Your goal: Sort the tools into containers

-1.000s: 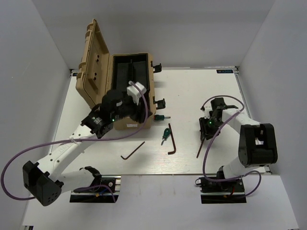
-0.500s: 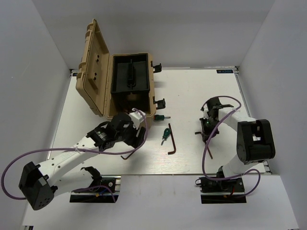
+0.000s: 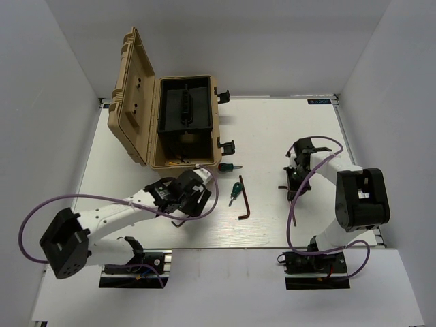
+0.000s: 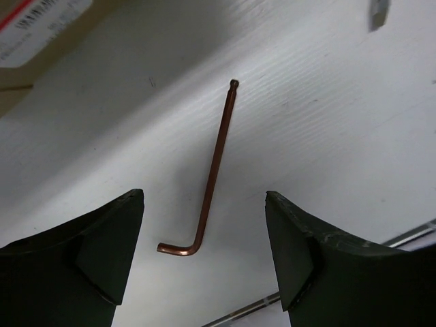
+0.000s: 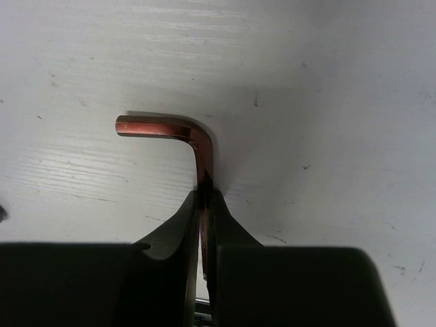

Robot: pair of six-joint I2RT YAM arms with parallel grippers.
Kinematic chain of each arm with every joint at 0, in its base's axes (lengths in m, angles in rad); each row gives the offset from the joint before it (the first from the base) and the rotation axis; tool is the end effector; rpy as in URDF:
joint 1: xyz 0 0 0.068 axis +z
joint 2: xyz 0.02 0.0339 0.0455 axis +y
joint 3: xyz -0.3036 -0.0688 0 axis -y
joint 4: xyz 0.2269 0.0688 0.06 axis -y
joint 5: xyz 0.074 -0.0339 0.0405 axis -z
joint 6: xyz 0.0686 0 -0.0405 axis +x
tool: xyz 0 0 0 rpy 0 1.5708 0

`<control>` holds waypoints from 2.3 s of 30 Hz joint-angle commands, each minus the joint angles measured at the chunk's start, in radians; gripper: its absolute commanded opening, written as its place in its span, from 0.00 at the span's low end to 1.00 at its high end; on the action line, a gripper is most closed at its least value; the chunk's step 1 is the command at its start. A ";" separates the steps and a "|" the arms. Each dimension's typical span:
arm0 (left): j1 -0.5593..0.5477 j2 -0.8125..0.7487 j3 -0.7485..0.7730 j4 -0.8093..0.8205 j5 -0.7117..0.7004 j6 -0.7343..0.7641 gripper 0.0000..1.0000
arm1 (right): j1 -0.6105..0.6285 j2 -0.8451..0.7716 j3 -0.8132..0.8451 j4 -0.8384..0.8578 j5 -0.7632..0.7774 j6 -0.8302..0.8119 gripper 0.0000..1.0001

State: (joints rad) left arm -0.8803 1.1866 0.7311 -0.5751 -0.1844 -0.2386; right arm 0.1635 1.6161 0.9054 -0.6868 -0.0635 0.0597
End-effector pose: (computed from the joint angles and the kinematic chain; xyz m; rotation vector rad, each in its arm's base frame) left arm 0.1429 -0.1532 0.2277 0.7519 2.4722 -0.1771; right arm 0.2651 0.0482 0.1739 -0.1625 2.9696 0.1226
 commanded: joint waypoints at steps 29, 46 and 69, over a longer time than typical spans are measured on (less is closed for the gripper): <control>-0.060 0.278 0.060 -0.097 -0.115 -0.111 0.60 | 0.271 0.399 1.327 0.215 -0.589 0.157 0.00; -0.060 0.249 0.040 -0.078 -0.105 -0.168 0.60 | 0.323 0.752 1.511 0.647 -0.427 0.460 0.00; -0.060 0.318 -0.016 -0.020 0.009 -0.159 0.51 | 0.134 0.339 1.252 0.354 -0.682 0.272 0.47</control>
State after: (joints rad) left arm -0.9363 1.4666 0.7654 -0.6117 -0.2386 -0.3996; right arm 0.3649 2.0895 2.1948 -0.2928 -0.7017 0.3691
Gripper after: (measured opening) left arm 0.512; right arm 0.469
